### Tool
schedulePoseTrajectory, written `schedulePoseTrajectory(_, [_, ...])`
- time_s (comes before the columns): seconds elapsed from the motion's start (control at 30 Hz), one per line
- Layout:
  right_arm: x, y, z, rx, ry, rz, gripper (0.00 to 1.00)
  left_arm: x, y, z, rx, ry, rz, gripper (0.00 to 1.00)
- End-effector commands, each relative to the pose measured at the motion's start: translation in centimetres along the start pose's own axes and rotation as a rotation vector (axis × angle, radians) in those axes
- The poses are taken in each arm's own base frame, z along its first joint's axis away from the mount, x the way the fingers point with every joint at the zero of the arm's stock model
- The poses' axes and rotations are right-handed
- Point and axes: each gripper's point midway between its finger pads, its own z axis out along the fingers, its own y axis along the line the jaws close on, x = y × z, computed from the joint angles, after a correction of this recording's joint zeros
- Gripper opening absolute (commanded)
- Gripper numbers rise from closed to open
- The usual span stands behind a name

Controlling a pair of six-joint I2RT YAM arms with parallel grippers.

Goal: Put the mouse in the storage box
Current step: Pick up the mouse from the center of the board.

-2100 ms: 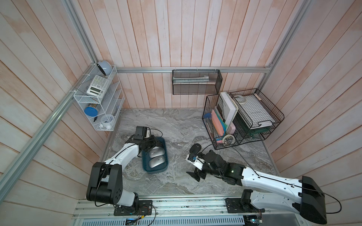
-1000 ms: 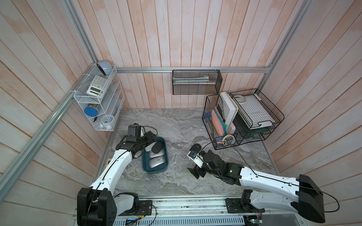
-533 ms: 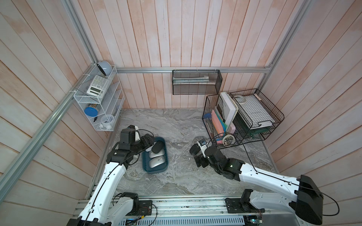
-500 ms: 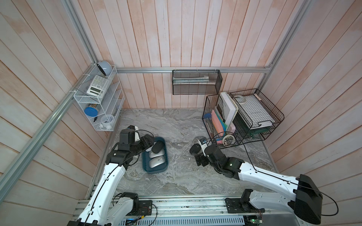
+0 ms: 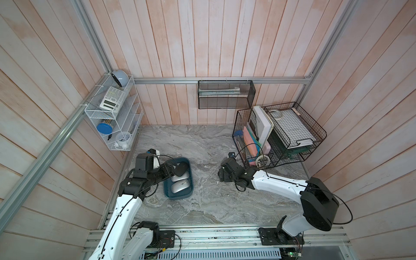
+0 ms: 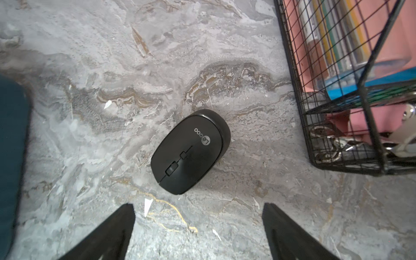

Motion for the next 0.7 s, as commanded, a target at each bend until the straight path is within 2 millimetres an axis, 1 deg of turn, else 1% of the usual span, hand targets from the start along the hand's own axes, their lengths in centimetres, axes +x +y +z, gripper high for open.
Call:
schedulePoseTrajectory(0.0, [-0.6,-0.9,0.4,0.120,0.022,0.095,0.97,0.4,0.1,0.0,0.007,0.006,0.023,0.81])
schedulePoseTrajectory(0.13, [-0.8,-0.9,1.3,0.224,0.072,0.145,0.98,0.5,0.0,-0.1,0.019,0.001,0.026,0.81])
schedulePoseTrajectory(0.27, [-0.7,-1.3,2.2,0.331,0.094,0.216,0.98,0.5,-0.1,-0.1,0.023,0.001,0.027,0.81])
schedulePoseTrajectory(0.43, [-0.3,-1.1,3.6,0.360,0.087,0.303,0.98,0.6,0.0,-0.1,0.021,0.002,0.028,0.82])
schedulePoseTrajectory(0.67, [0.3,-0.2,5.4,0.355,0.125,0.314,0.98,0.6,0.0,-0.2,0.019,0.000,0.028,0.82])
